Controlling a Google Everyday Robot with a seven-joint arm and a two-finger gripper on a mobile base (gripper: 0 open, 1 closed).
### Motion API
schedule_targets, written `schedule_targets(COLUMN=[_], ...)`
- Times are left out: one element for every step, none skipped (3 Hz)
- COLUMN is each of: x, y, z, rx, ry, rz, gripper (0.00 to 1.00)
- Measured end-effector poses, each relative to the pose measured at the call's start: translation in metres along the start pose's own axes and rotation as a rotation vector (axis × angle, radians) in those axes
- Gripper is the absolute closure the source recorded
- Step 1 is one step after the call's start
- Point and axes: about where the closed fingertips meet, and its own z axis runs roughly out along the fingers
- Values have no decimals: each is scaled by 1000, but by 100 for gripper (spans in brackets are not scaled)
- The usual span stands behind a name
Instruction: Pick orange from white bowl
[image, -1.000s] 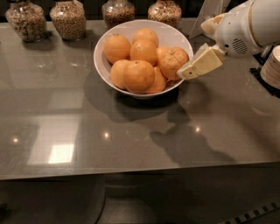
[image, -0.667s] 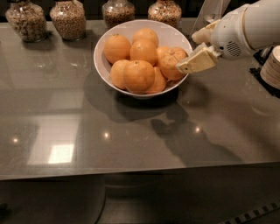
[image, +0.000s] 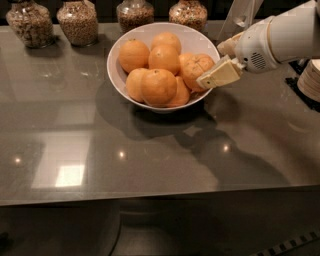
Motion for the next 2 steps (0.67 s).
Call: schedule_targets(x=[5, 8], y=[-5, -6], z=[11, 24], rx=[-16, -36], ry=[5, 10], rz=[19, 27], gripper=[34, 36])
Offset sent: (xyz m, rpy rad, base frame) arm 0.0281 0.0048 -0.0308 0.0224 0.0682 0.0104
